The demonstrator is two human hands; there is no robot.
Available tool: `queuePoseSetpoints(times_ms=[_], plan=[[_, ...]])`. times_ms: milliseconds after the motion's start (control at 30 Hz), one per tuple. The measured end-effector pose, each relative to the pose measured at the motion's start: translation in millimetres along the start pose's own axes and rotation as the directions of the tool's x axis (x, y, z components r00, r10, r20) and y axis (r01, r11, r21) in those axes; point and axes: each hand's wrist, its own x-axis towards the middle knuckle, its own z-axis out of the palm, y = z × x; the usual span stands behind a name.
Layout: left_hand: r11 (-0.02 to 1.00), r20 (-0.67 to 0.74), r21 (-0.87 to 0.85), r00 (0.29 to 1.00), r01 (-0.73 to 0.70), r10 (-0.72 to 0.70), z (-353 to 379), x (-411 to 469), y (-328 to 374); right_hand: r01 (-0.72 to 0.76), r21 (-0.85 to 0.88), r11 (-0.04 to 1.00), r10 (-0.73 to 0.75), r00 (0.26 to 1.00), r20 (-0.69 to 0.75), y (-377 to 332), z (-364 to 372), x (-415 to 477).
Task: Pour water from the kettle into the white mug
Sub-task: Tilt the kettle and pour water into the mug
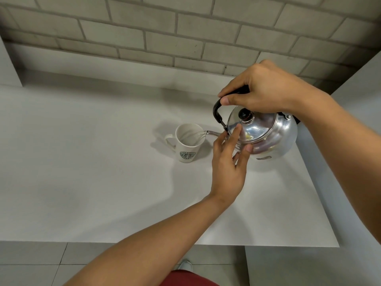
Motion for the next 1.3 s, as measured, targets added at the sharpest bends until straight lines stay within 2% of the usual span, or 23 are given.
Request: queuePoseSetpoints(times_ms=[1300], plan=[[0.995,-0.054,-0.098,0.998,0.019,-0.024,0,1,11,0.041,-0.053,0.998,-0.041,0.999,0.004,-7,-2,17]])
